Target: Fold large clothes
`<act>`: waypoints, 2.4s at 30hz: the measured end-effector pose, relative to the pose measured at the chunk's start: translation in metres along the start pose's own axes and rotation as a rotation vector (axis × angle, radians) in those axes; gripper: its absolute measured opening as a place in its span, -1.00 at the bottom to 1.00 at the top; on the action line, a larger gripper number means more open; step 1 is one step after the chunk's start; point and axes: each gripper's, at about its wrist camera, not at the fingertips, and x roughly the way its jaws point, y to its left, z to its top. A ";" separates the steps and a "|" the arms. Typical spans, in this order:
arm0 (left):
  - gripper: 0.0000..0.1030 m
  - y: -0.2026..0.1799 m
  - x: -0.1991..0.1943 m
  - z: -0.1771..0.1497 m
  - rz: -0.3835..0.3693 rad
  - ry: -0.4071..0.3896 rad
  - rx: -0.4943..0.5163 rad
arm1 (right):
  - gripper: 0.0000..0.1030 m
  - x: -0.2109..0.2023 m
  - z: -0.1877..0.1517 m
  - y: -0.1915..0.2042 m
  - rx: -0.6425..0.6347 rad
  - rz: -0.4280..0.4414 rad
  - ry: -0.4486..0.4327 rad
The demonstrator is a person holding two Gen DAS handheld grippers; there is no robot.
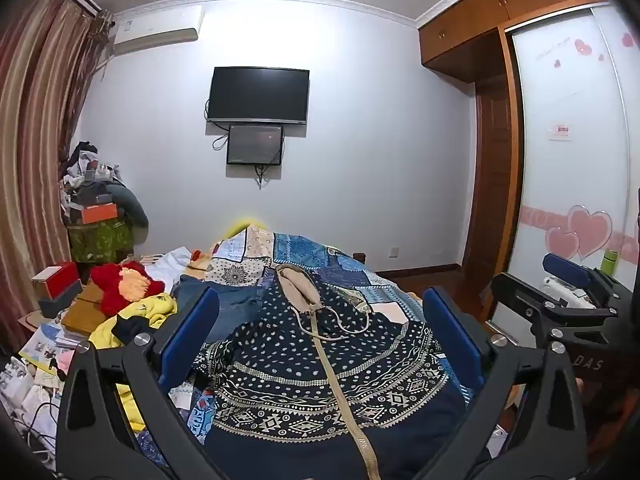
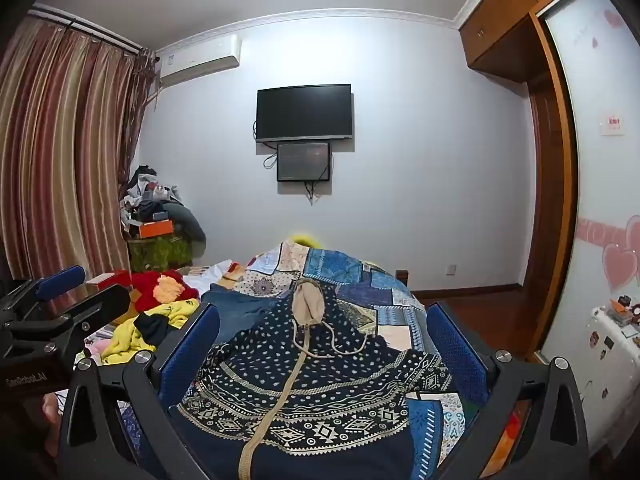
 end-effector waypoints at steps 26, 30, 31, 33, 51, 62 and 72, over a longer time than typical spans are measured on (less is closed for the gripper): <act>0.99 0.005 0.006 -0.001 0.007 0.015 0.013 | 1.00 0.008 0.000 -0.003 0.007 0.016 0.012; 0.99 0.007 0.008 -0.002 0.013 0.017 0.013 | 1.00 0.005 -0.001 0.005 0.007 0.020 0.012; 0.99 0.008 0.008 -0.003 0.013 0.020 0.012 | 1.00 0.003 0.002 0.001 0.008 0.020 0.015; 0.99 0.010 0.008 -0.005 0.010 0.022 0.006 | 1.00 0.001 0.002 0.003 0.010 0.022 0.015; 0.99 0.009 0.007 -0.005 0.018 0.030 0.005 | 1.00 0.012 -0.003 0.005 0.014 0.029 0.032; 0.99 0.009 0.009 -0.006 0.014 0.039 0.002 | 1.00 0.016 -0.004 0.002 0.020 0.029 0.038; 0.99 0.010 0.011 -0.003 0.012 0.042 -0.003 | 1.00 0.016 -0.004 0.001 0.021 0.029 0.038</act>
